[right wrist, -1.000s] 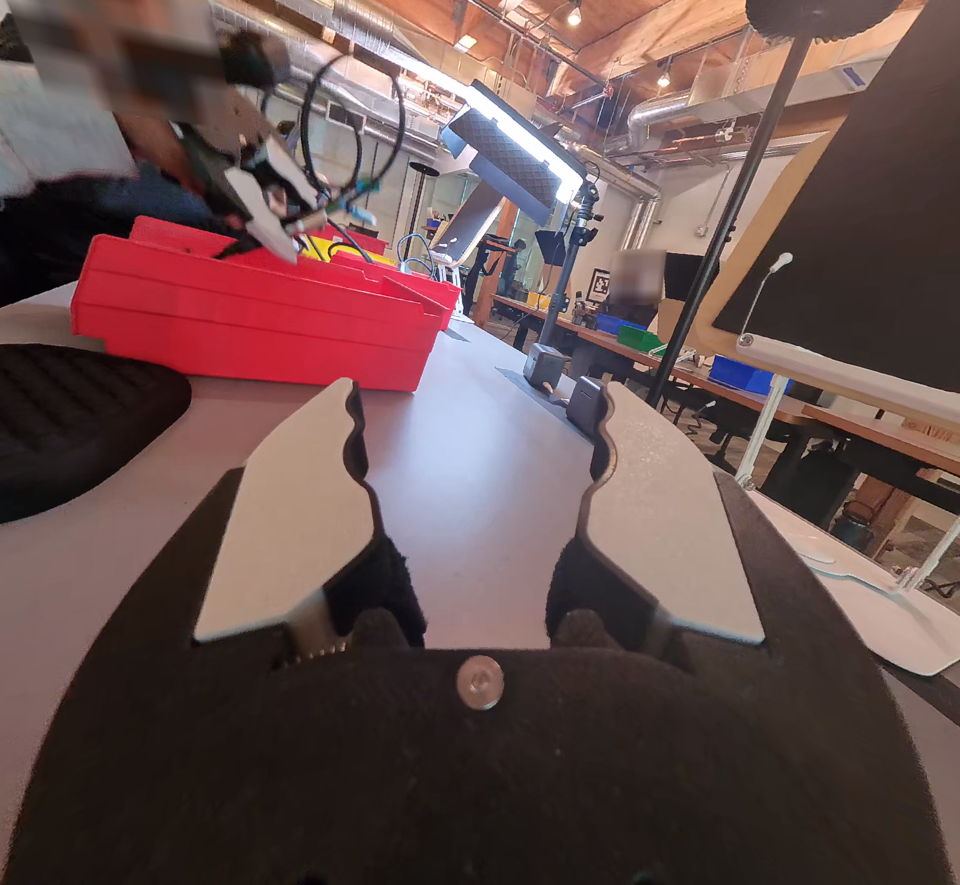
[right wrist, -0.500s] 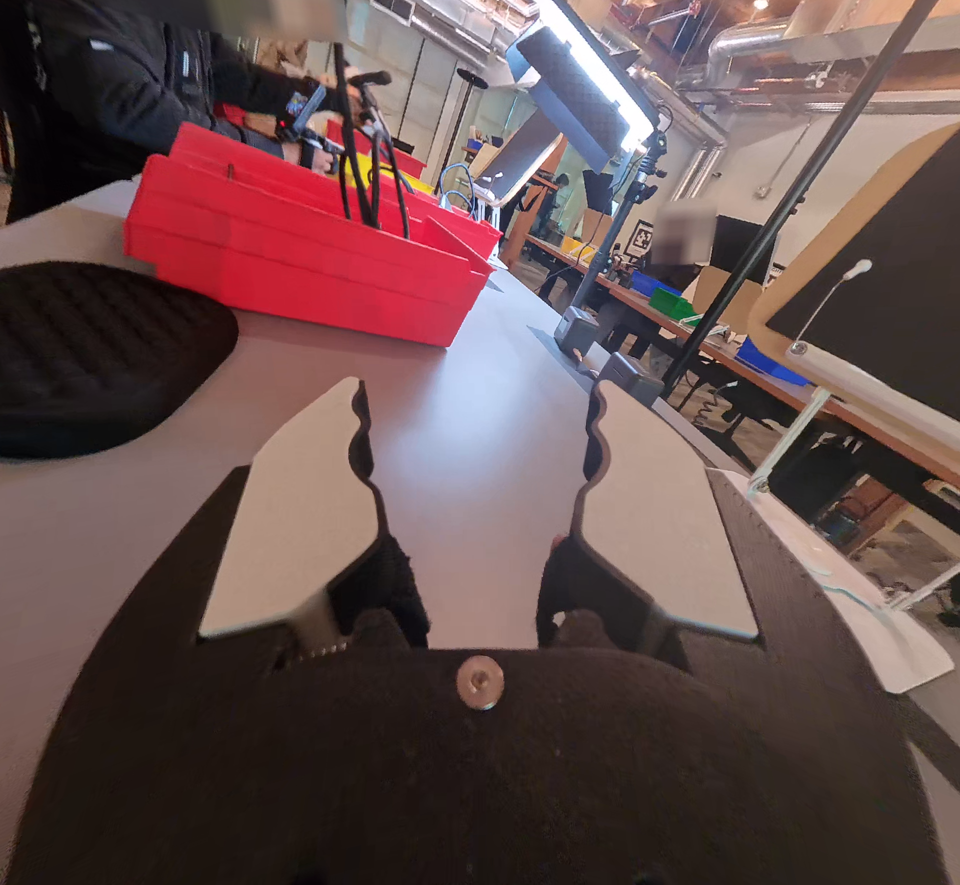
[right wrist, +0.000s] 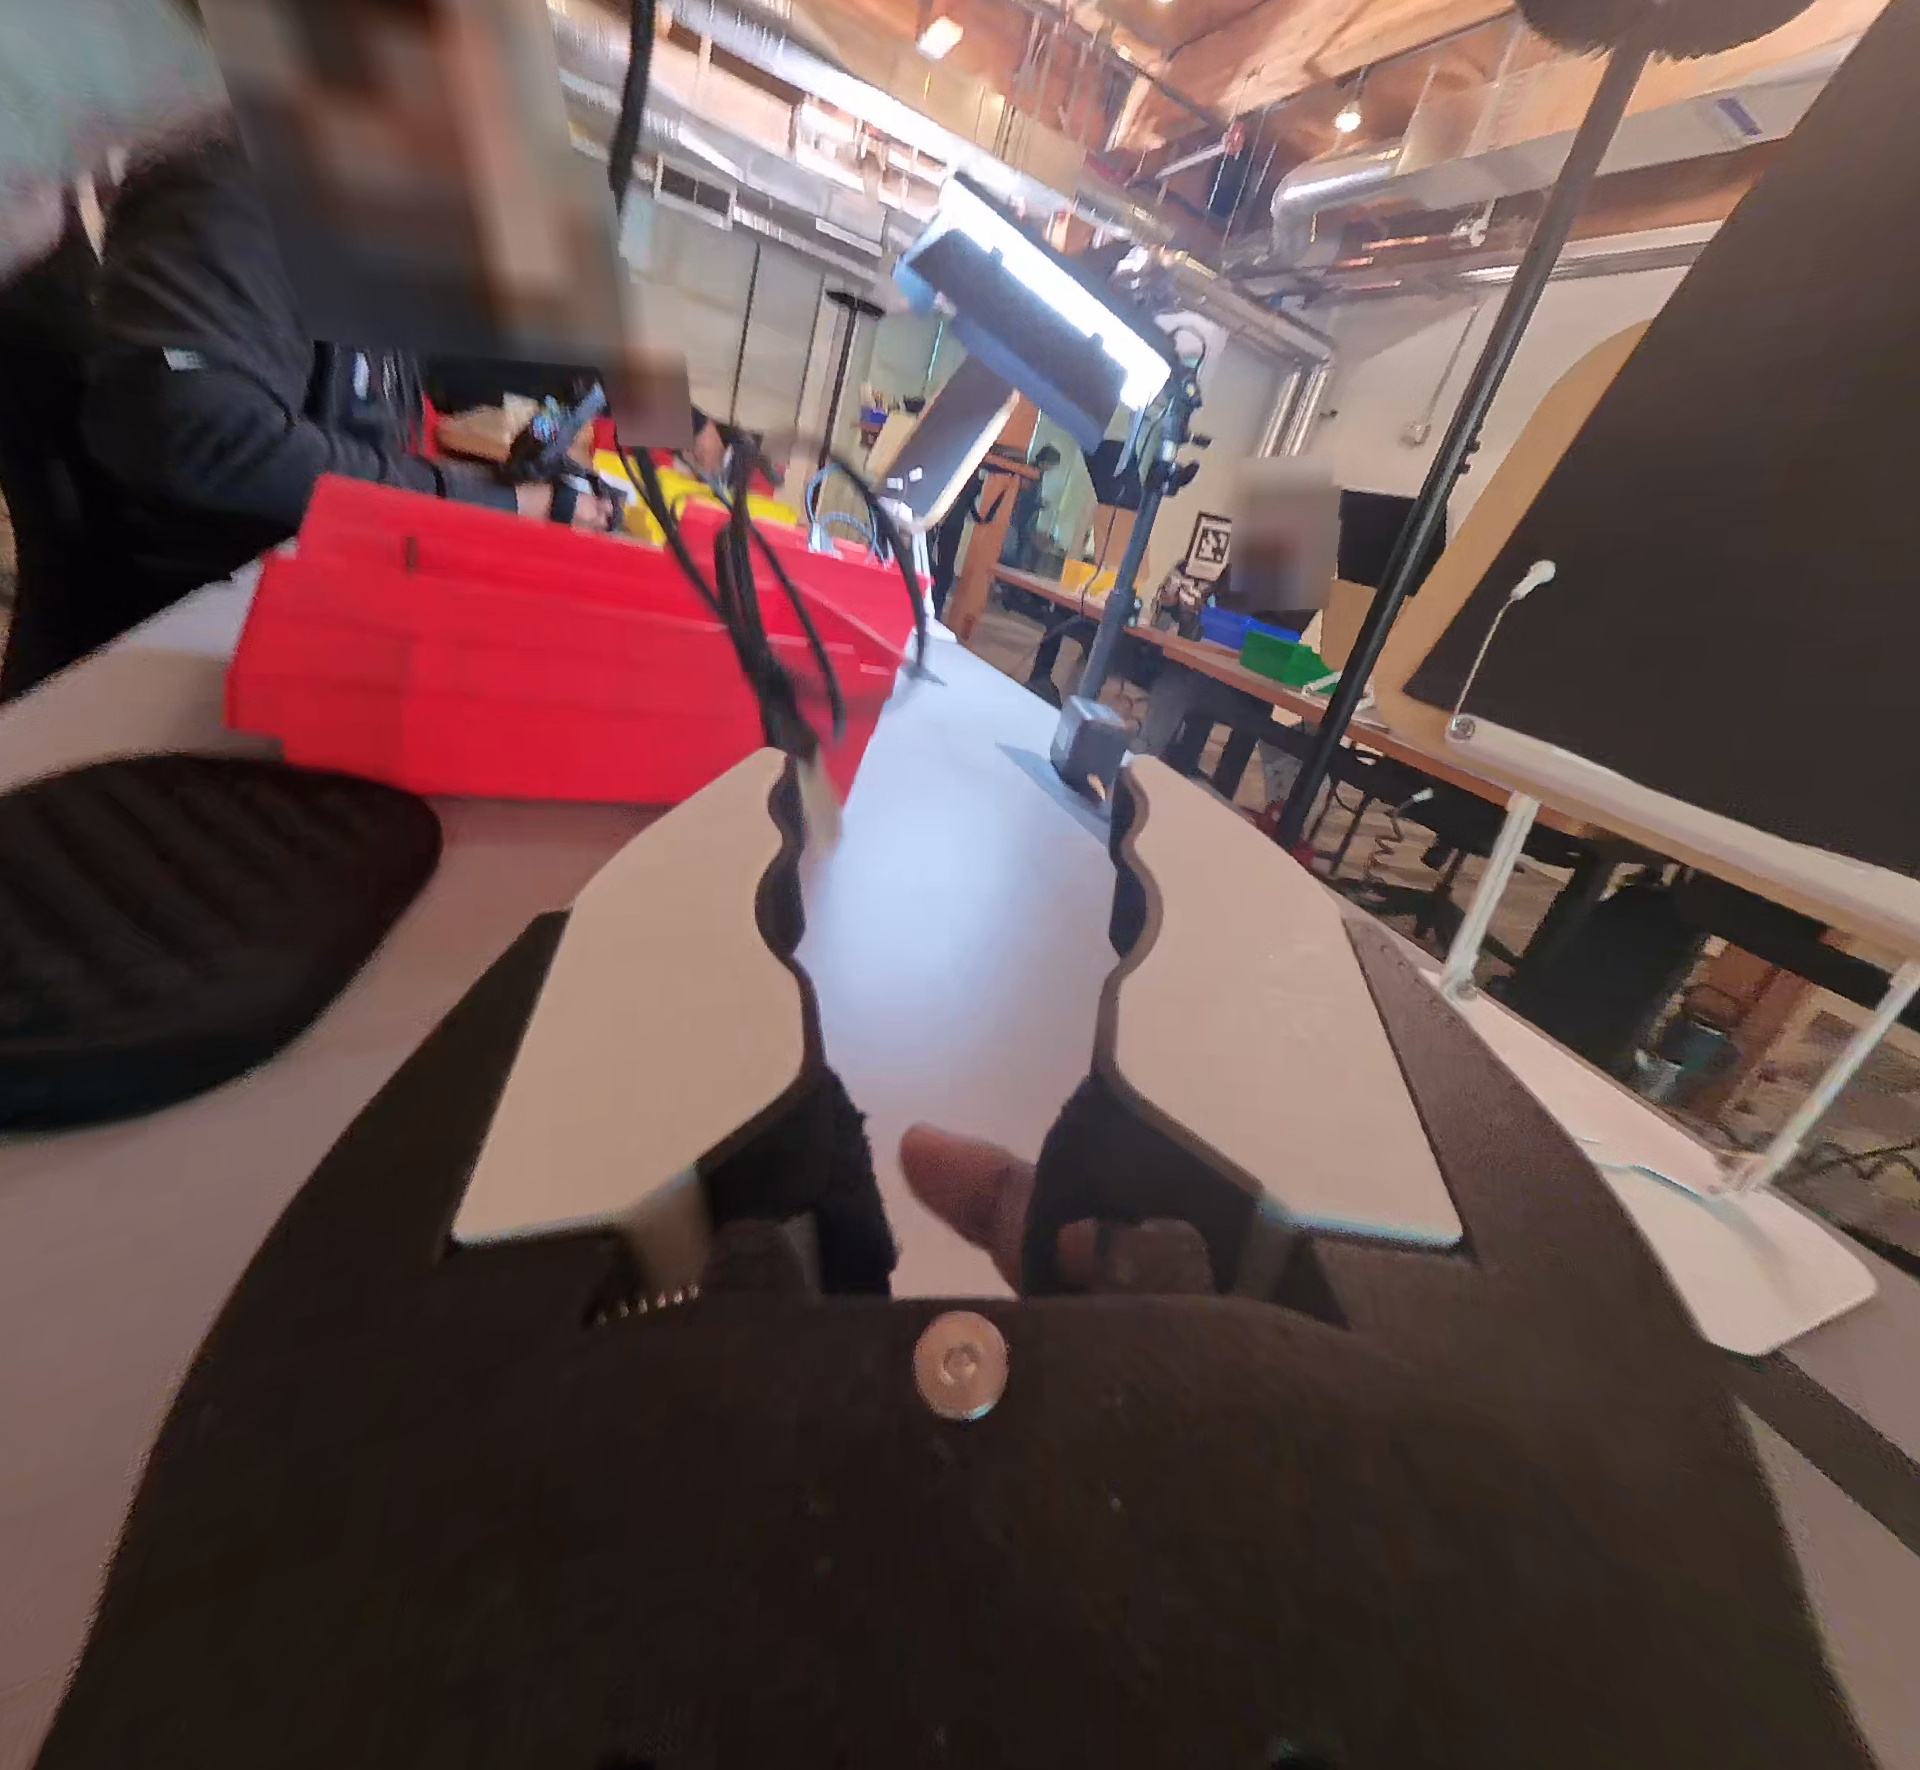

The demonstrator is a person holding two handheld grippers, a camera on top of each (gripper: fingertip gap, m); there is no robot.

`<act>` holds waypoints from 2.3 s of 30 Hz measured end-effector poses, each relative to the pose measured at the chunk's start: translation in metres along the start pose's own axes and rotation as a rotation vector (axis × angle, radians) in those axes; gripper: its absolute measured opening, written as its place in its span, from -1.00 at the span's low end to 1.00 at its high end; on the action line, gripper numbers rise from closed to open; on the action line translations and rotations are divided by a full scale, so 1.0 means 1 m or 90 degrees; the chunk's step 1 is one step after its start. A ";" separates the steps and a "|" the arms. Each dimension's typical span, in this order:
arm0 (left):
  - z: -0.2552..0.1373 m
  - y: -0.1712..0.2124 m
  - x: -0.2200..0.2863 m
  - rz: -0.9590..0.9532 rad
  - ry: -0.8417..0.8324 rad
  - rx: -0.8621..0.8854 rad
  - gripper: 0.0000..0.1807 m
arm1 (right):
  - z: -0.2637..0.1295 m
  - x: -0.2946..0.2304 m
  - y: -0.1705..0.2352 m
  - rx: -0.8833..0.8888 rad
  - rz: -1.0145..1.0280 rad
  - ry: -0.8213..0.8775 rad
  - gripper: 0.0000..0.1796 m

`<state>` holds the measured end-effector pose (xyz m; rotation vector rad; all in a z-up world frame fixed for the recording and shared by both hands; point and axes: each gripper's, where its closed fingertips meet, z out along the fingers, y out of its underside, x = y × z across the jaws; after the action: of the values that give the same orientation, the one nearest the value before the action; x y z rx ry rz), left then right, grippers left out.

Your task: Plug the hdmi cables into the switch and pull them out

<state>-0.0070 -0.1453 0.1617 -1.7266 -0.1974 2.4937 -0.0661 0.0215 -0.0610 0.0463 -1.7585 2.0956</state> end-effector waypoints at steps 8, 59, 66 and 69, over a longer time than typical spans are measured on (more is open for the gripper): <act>-0.019 -0.078 0.168 -0.055 0.201 0.082 -0.35 | -0.012 -0.008 -0.054 0.140 0.191 -0.063 -0.49; -0.100 -0.153 0.291 -1.092 1.043 0.219 -0.60 | -0.004 -0.030 -0.013 0.043 0.481 -0.255 -0.87; -0.088 -0.150 0.275 -1.189 0.993 0.272 -0.60 | 0.000 -0.032 -0.009 0.047 0.525 -0.262 -0.88; -0.100 -0.156 0.293 -1.106 1.047 0.216 -0.59 | 0.002 -0.030 -0.009 0.036 0.505 -0.234 -0.88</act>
<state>-0.0140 0.0596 -0.1177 -1.5069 -0.5930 -0.2151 -0.0367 0.0120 -0.0604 -0.3211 -2.1722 2.8292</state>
